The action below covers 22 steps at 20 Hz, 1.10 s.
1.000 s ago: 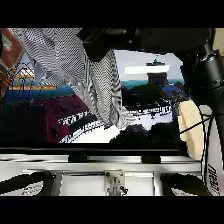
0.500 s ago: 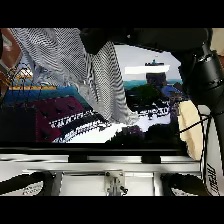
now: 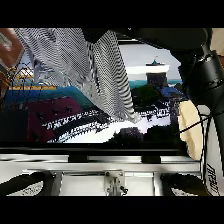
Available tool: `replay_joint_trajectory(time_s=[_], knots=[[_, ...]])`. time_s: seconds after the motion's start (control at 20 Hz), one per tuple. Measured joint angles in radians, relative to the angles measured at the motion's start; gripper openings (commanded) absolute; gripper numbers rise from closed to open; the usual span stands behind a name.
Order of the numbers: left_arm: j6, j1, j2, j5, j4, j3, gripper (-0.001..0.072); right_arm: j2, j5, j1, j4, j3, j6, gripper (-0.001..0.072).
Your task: Fold the shirts.
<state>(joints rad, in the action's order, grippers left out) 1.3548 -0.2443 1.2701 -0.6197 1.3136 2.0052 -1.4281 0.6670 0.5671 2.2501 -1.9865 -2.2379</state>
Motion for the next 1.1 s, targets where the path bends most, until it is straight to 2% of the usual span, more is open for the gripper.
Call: replay_joint_trajectory(time_s=[0.3,0.45,0.65,1.1], knots=[[0.000,0.000,-0.032,0.031,0.006,0.000,0.0531,0.002,-0.074,0.000,-0.026,0.000,-0.009,0.0071],[0.001,0.000,-0.052,0.007,0.007,0.000,0.0530,0.016,-0.136,-0.010,-0.108,0.000,0.014,0.0071],[0.003,0.000,-0.078,-0.074,0.007,0.000,0.0529,0.060,-0.186,-0.079,-0.266,0.000,0.131,0.0071],[0.039,0.000,-0.089,-0.335,0.007,-0.015,0.0529,0.186,-0.183,-0.359,-0.597,0.000,0.380,0.0071]])
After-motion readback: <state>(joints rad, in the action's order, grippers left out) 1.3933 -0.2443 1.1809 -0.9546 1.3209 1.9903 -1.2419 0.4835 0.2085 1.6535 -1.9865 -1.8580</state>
